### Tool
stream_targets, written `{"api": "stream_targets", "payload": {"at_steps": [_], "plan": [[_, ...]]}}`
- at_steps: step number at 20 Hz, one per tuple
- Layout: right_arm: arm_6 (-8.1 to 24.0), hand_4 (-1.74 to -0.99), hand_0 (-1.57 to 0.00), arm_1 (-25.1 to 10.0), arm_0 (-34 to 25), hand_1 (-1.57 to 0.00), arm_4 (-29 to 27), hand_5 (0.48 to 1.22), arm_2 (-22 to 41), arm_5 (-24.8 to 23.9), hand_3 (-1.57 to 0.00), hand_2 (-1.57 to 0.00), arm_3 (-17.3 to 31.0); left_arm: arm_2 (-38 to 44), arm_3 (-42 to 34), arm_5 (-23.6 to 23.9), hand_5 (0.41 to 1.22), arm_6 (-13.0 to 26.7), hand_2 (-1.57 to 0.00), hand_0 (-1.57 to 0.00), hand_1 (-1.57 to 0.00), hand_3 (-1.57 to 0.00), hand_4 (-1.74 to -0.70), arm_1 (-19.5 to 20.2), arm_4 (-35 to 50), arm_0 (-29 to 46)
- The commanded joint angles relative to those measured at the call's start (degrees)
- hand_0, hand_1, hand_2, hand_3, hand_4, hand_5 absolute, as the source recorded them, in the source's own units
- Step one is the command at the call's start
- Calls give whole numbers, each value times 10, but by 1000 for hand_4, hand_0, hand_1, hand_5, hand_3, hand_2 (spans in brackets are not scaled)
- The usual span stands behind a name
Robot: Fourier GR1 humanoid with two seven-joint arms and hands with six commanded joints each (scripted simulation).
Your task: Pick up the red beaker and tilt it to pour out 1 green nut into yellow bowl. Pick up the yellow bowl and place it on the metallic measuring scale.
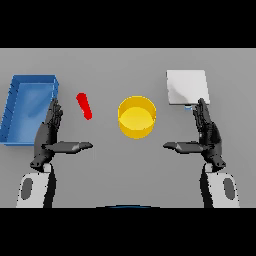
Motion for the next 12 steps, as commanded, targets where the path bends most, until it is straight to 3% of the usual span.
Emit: {"api": "stream_targets", "payload": {"at_steps": [1, 6, 7, 8, 12], "plan": [[0, -1071, 1, 0, 0, 1, 0, 578, 0, -1, 1, 1, 0, -1, -1, 0, 660, -1, 1, 1, 1, 1, -1141, -1, 0, 2], [-3, -1071, 1, 5, -2, 1, 5, 578, 5, -3, 1, 1, 2, -12, -18, 1, 660, -5, 1, 1, 1, 1, -1141, -8, -4, 18], [-45, -1071, 1, -23, 11, 1, 68, 578, 27, -19, 1, 1, -19, -36, -52, -4, 660, -16, 1, 1, 1, 1, -1141, 10, -36, 44], [-64, -1072, 1, -31, 25, 1, 111, 577, 47, -33, 1, 1, -36, -57, -85, -11, 660, -34, 1, 1, 1, 1, -1143, 20, -57, 76], [-58, -1084, 1, -39, 50, 1, 166, 585, 76, -44, 1, 1, -66, -79, -133, -11, 657, 19, 1, 1, 1, 1, -1136, 36, -87, 92]]}}
